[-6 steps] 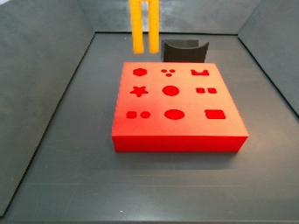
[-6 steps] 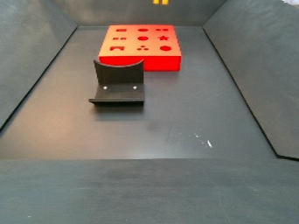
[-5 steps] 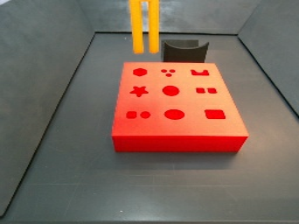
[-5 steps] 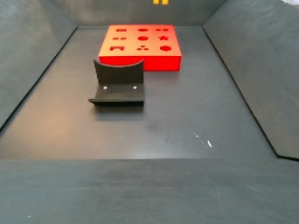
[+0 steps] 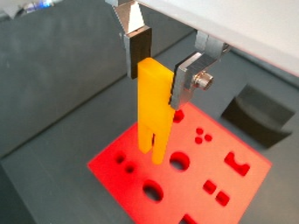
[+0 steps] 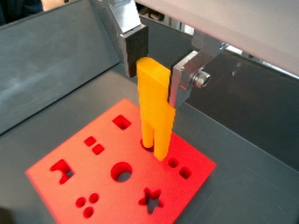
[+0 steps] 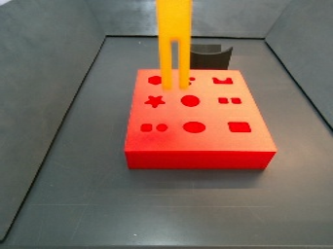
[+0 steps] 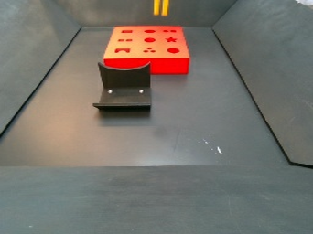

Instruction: Insert the square-circle object.

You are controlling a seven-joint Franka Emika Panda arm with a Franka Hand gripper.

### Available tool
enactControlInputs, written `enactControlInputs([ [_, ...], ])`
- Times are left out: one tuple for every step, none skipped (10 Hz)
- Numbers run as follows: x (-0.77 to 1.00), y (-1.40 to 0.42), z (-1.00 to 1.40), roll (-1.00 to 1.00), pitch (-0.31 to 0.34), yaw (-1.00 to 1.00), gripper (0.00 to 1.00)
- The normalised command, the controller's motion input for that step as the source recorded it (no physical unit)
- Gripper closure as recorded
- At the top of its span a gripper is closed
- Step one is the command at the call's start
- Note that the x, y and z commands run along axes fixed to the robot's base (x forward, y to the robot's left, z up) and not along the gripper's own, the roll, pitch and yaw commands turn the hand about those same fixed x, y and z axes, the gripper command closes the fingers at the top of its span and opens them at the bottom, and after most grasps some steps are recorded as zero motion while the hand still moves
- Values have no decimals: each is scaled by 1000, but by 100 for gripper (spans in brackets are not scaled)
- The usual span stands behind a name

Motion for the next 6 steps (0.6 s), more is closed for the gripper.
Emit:
enactControlInputs([
  [317,-540,-329,303,163,0,100],
  [43,-609,-229,420,191,40,100],
  [0,-511,-266,409,211,20,100],
  [-246,-157,-334,96,77,-54,100],
  [-317,-60,-303,0,27,-154,100],
  [-391,0,-231,-21,16,-134,100],
])
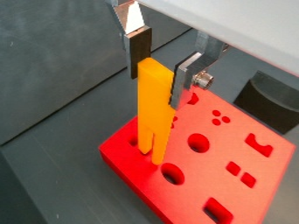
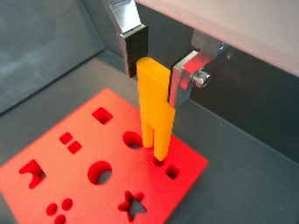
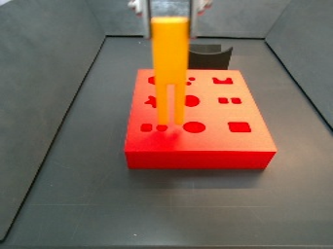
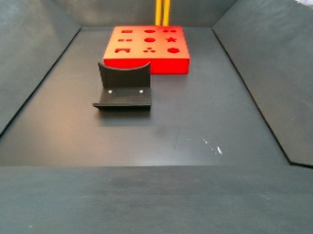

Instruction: Insert the square-circle object.

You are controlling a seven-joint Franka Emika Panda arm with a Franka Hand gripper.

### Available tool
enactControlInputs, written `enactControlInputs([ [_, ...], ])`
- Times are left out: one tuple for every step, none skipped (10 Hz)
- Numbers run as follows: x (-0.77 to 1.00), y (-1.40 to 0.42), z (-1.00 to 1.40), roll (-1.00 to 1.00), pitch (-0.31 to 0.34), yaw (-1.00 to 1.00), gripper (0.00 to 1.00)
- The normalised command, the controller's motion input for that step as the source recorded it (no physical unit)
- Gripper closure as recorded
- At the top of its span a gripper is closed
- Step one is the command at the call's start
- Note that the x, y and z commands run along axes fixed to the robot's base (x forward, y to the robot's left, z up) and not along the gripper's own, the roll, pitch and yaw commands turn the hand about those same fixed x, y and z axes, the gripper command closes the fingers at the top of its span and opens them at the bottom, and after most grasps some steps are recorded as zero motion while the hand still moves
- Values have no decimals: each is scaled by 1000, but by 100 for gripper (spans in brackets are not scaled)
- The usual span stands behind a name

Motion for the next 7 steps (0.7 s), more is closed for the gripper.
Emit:
enactControlInputs([
  [-394,129,0,-54,0,-57,100],
  [-411,71,0,-1,0,-34,100],
  [-306,0,0,-34,-44,-9,100],
  [0,0,-97,-56,-69,26,100],
  [97,0,-200,-70,-57,20,100],
  [137,0,-254,-69,-70,26,100],
  [0,0,-206,-40,-61,0,100],
])
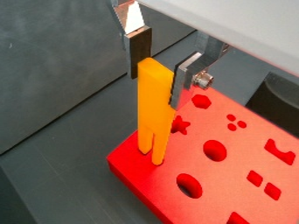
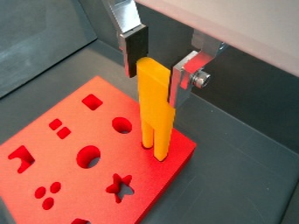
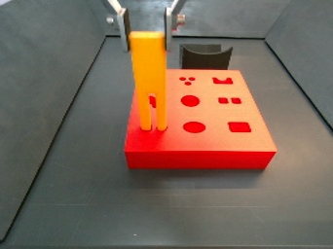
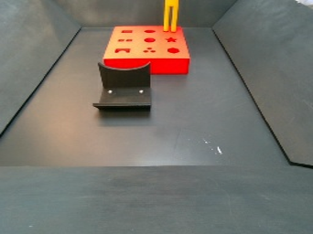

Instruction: Insert the square-circle object.

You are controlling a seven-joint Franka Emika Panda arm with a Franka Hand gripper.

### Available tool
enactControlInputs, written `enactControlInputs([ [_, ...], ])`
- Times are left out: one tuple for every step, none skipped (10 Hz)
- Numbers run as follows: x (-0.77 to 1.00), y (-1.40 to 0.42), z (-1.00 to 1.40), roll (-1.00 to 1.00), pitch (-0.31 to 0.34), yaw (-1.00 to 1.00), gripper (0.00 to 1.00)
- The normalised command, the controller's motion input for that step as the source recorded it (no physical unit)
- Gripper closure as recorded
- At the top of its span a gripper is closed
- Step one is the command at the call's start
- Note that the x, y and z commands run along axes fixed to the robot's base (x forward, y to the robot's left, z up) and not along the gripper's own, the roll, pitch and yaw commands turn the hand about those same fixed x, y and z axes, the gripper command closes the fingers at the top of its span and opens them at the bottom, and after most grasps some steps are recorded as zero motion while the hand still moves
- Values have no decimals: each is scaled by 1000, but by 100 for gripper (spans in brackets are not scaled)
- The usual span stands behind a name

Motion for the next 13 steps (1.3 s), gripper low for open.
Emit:
enactControlInputs([
  [-131,0,-223,-23,-50,0,100],
  [-234,0,-200,-16,-37,0,100],
  [-3,-3,-260,-37,-60,29,100],
  [0,-43,-417,-50,-37,0,100],
  [209,-43,-591,-114,-7,0,100],
  [403,-49,-660,-111,0,0,100],
  [363,-37,-949,-83,0,0,100],
  [251,0,-1000,-53,7,0,100],
  [131,0,-1000,-23,33,0,100],
  [17,0,-1000,0,37,0,100],
  [0,-23,-654,33,4,0,100],
  [0,0,-26,7,6,0,100],
  [0,0,0,0,0,0,100],
])
